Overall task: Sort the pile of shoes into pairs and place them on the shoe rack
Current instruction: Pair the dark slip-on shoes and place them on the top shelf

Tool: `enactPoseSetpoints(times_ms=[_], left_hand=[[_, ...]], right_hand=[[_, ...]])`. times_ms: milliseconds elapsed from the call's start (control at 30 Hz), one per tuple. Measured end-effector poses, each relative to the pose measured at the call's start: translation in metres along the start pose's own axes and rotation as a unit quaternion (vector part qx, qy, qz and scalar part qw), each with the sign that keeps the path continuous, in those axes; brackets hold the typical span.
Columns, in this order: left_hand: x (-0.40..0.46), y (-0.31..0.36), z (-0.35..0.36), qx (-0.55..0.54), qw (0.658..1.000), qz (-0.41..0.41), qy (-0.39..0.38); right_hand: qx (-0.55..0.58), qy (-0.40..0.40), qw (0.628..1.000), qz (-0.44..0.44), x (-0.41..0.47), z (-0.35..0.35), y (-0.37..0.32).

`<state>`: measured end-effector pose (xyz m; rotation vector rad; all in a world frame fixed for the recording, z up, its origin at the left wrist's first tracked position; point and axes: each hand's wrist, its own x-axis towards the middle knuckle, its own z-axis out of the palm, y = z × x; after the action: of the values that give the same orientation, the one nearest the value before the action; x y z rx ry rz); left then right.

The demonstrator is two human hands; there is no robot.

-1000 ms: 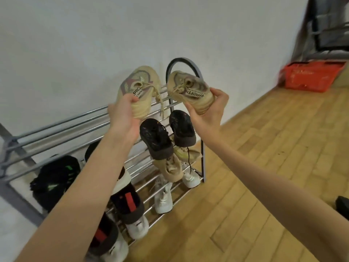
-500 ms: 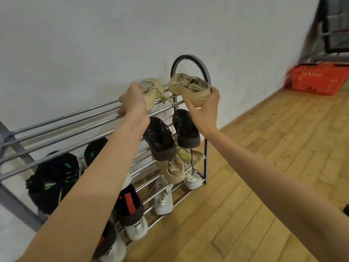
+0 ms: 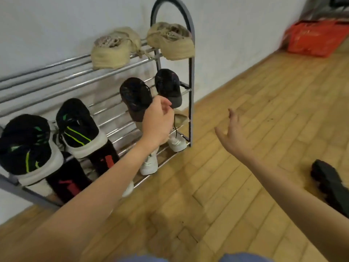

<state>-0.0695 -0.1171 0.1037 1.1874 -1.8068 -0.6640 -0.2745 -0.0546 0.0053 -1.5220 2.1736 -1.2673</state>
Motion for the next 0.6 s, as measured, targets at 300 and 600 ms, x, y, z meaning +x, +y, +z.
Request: enactPoseSetpoints(times_ms=[300,600], left_hand=[[-0.043,-0.020,0.139,0.120,0.924,-0.014,-0.363],[-0.089,-0.019,0.212,0.129,0.876,0.014,-0.465]], right_hand=[[-0.229,-0.147,0.916,0.296,-0.136,-0.053,0.193],[-0.341,-0.079,0.824,0.446,-0.189,-0.152,0.306]])
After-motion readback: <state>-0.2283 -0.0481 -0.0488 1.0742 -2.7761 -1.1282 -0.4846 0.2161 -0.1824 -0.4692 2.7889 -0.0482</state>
